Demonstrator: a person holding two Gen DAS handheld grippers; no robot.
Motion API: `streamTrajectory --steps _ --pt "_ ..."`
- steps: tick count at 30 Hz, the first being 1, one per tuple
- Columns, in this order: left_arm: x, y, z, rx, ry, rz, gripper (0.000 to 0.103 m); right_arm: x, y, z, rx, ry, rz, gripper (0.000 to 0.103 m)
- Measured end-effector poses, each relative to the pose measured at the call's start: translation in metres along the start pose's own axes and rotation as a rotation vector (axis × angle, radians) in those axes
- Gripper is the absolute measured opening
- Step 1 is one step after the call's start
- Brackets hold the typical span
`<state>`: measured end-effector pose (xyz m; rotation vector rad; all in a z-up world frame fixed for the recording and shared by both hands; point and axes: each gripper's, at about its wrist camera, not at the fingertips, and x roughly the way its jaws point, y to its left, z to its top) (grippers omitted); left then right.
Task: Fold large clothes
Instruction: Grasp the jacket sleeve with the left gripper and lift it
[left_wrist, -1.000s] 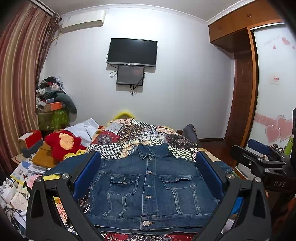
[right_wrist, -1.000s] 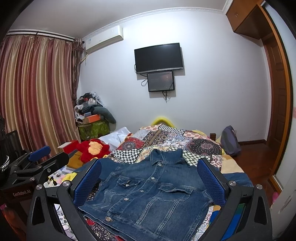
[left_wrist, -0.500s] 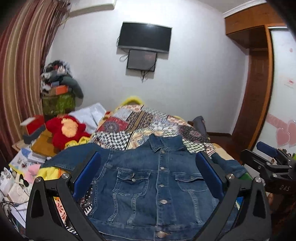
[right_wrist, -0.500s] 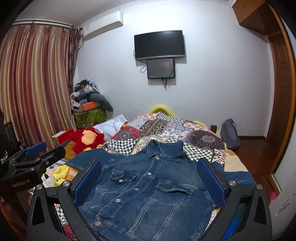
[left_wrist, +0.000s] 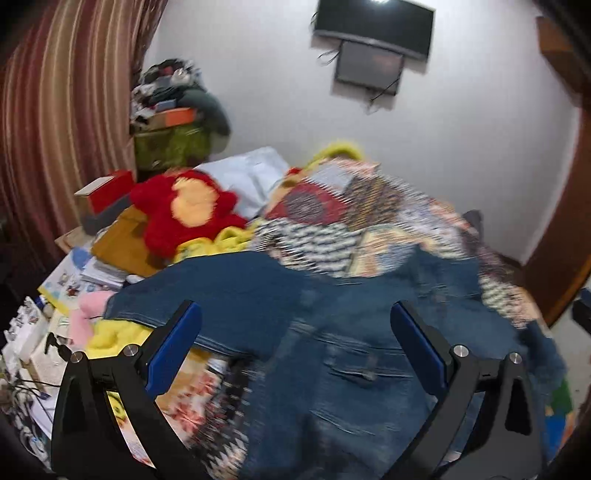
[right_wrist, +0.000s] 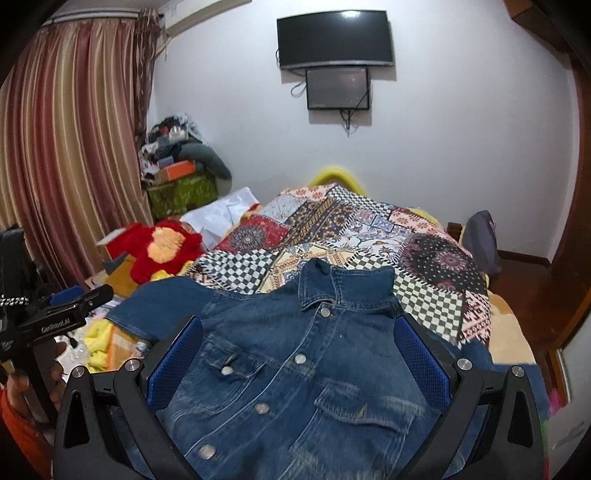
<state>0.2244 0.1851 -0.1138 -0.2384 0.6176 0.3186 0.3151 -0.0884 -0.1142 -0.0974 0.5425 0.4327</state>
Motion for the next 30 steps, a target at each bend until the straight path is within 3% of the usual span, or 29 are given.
streamTrajectory --steps 6,13,17,23,30 --pt "0.063 0.048 -0.004 -0.06 0.135 0.063 0.103 0.076 0.004 -0.002 -0.079 0.126 -0.028 0.103" --pt "0.112 0.095 -0.036 -0.221 0.334 -0.034 0.103 0.159 0.004 -0.029 -0.083 0.328 0.051 0.103" --pt "0.13 0.109 -0.054 -0.331 0.41 -0.142 0.102 0.197 0.005 -0.039 -0.055 0.441 0.12 0.103" --pt "0.144 0.124 -0.049 -0.381 0.387 -0.177 0.074 0.226 0.013 -0.049 -0.042 0.537 0.177 0.103" --pt "0.163 0.136 -0.033 -0.365 0.323 -0.065 0.042 0.226 0.019 -0.051 -0.075 0.531 0.181 0.103"
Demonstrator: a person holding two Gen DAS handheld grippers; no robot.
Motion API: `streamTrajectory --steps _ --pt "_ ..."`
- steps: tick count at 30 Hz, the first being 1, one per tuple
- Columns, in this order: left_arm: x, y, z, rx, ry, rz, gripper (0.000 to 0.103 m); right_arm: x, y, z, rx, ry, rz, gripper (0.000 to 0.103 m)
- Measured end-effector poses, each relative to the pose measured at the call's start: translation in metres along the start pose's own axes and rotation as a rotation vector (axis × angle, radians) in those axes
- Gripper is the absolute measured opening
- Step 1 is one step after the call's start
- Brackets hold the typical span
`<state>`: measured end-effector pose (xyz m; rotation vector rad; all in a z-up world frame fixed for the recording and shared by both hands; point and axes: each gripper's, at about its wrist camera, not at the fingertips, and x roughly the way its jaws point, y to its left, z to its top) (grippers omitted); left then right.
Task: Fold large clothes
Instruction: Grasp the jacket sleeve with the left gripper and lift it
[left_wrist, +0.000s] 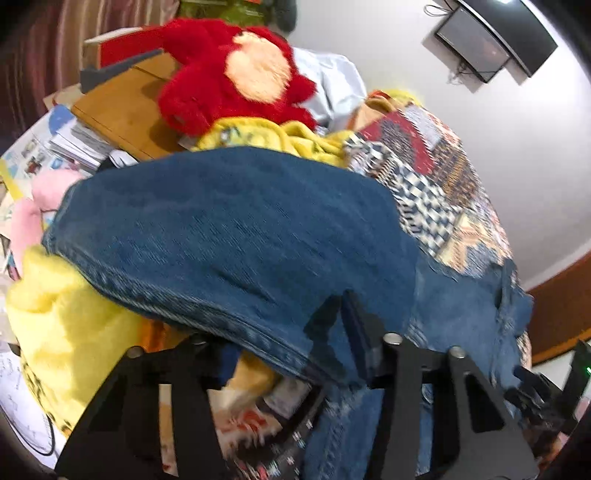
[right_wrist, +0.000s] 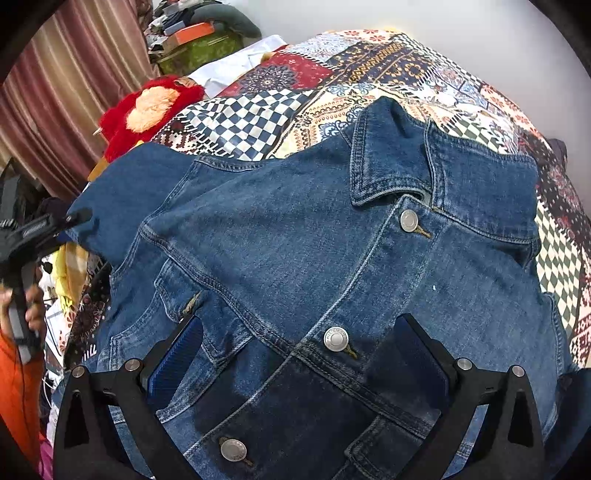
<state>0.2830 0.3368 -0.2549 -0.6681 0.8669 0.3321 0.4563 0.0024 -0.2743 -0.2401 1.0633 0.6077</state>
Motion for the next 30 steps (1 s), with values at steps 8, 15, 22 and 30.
streamTrajectory --steps 8,15,22,30 --pt "-0.028 -0.031 -0.004 0.148 -0.115 0.157 0.015 -0.028 0.006 0.001 -0.057 -0.066 -0.043 0.103" --pt "-0.072 -0.082 -0.003 0.231 -0.191 0.033 0.009 -0.068 0.019 -0.002 -0.13 -0.161 -0.109 0.103" --pt "-0.048 -0.136 -0.026 0.315 -0.075 -0.086 0.009 -0.099 0.023 -0.013 -0.136 -0.213 -0.12 0.103" --pt "0.028 -0.142 -0.065 0.336 0.155 -0.059 0.009 -0.118 0.009 -0.025 -0.091 -0.233 -0.113 0.103"
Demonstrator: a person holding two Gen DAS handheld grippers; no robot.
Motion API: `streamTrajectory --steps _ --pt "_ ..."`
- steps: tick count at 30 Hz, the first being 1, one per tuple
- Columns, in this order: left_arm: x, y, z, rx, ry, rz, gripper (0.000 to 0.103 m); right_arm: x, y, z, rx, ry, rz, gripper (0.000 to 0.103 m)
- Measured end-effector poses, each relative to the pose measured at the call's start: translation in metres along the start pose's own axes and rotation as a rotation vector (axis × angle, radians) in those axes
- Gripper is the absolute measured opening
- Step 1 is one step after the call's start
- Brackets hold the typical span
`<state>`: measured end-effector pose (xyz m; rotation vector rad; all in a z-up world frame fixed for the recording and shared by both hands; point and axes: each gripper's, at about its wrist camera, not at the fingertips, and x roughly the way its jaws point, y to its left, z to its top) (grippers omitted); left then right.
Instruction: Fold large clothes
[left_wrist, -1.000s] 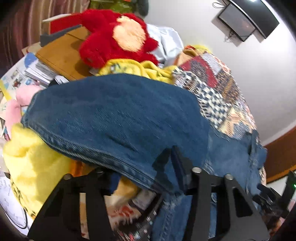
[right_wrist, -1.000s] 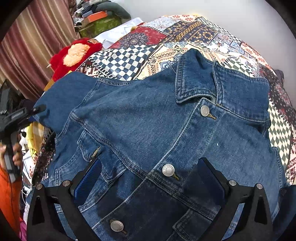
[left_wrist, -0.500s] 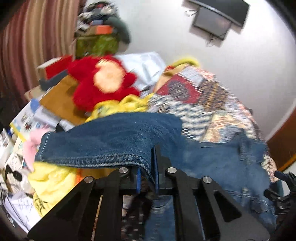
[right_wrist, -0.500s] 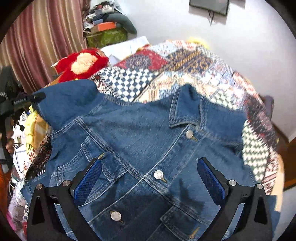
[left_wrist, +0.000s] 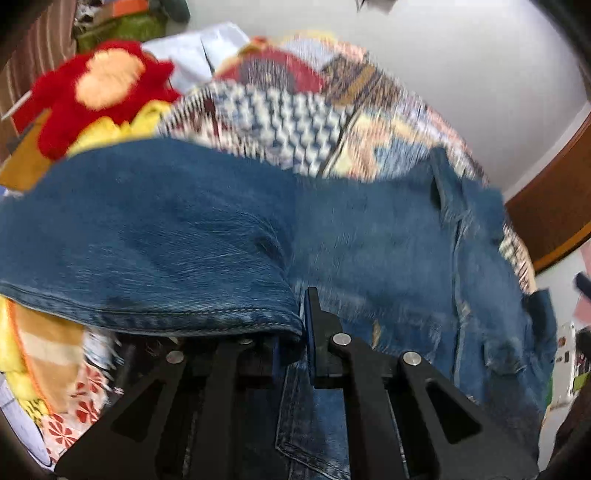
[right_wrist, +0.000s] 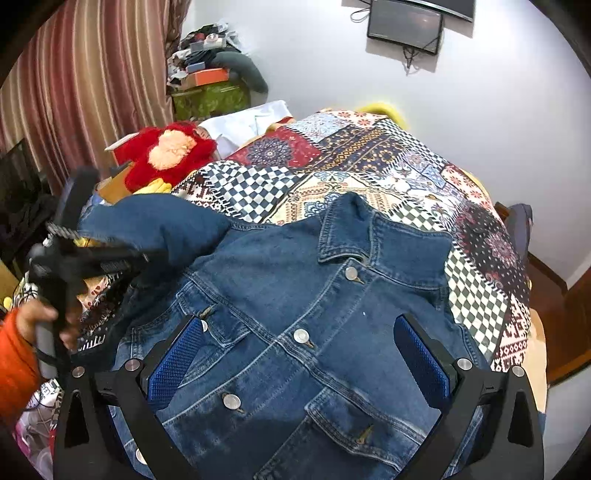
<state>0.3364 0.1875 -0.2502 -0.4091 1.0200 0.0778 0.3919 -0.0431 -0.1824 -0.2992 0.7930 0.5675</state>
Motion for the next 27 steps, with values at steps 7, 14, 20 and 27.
streamTrajectory --steps 7,14,20,27 --pt "0.006 0.018 -0.015 -0.072 0.092 -0.018 0.033 -0.008 -0.014 -0.006 0.059 0.006 0.016 0.103" --pt "-0.044 0.063 -0.016 -0.202 -0.025 -0.036 0.058 -0.009 -0.018 -0.007 0.07 0.008 0.003 0.103" --pt "-0.061 0.122 -0.01 -0.358 -0.076 -0.091 0.058 -0.005 -0.022 -0.006 0.087 0.017 -0.019 0.103" --pt "-0.085 0.159 -0.004 -0.458 -0.156 -0.159 0.058 0.001 -0.025 -0.004 0.102 0.023 -0.041 0.103"
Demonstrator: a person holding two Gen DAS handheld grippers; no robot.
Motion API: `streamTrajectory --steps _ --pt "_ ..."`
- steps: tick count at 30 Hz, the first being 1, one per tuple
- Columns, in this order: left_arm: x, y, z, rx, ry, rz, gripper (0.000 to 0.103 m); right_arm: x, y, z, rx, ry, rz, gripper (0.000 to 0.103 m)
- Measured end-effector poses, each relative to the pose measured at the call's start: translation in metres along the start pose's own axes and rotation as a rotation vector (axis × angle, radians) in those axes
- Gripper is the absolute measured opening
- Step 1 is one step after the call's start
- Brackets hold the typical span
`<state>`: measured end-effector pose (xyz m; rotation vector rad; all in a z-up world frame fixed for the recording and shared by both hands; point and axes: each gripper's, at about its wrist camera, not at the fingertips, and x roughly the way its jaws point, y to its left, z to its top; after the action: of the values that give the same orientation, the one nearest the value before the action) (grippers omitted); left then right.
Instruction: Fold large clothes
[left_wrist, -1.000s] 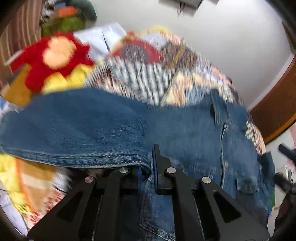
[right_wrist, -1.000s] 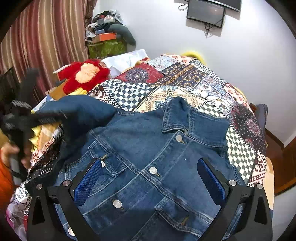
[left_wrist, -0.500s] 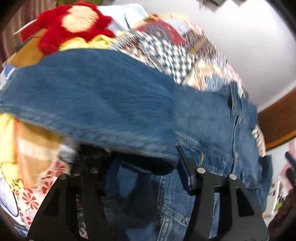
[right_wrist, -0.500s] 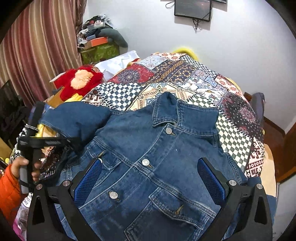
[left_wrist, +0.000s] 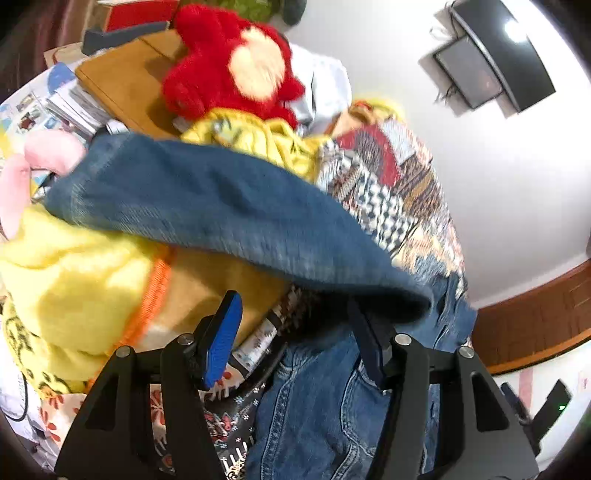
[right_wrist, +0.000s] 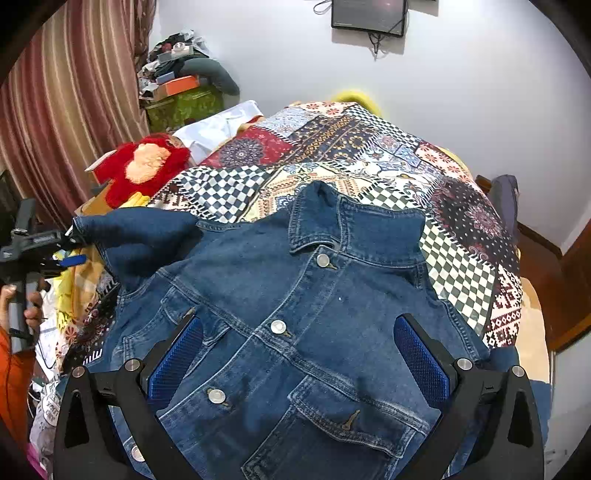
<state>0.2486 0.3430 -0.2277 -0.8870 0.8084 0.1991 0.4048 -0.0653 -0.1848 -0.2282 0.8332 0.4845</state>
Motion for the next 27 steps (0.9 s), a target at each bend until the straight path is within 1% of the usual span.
streamTrajectory --steps 3,4,6,7,10,11,15,17,19,21,23,24,27 --pt "-0.022 0.003 0.005 0.005 -0.041 -0.013 0.058 0.007 -0.001 0.001 0.002 0.011 -0.001 0.103" --pt "-0.026 0.005 0.007 0.0 -0.053 -0.017 0.064 0.009 0.0 0.001 0.003 0.014 0.001 0.103" --pt "-0.028 0.01 0.013 -0.024 -0.067 -0.035 0.071 0.014 0.002 0.001 0.004 0.018 0.006 0.103" --pt "-0.025 0.014 0.017 -0.048 -0.067 -0.04 0.071 0.016 0.003 0.001 0.006 0.02 0.01 0.103" --pt "-0.01 0.027 0.03 -0.098 -0.047 -0.048 0.071 0.019 0.008 0.002 0.01 0.023 0.026 0.103" --pt "-0.004 0.032 0.032 -0.11 -0.038 -0.04 0.071 0.02 0.009 0.002 0.008 0.021 0.029 0.103" --pt "0.022 0.043 0.038 -0.167 0.004 -0.028 0.071 0.02 0.012 0.002 -0.005 0.013 0.017 0.103" --pt "0.025 0.042 0.037 -0.169 0.013 -0.02 0.071 0.02 0.01 0.001 -0.006 0.014 0.013 0.103" --pt "0.022 0.037 0.032 -0.146 0.016 -0.007 0.071 0.02 0.007 0.0 -0.002 0.016 0.007 0.103" --pt "0.02 0.036 0.025 -0.136 0.029 -0.013 0.071 0.022 0.003 -0.002 0.011 0.021 0.008 0.103" --pt "0.018 0.038 0.016 -0.138 0.057 -0.033 0.071 0.024 0.0 -0.003 0.031 0.029 0.019 0.103" --pt "0.017 0.038 0.012 -0.135 0.062 -0.032 0.071 0.025 -0.002 -0.003 0.042 0.033 0.028 0.103" --pt "0.019 0.041 0.014 -0.144 0.051 -0.016 0.071 0.025 -0.003 -0.004 0.059 0.037 0.056 0.103"
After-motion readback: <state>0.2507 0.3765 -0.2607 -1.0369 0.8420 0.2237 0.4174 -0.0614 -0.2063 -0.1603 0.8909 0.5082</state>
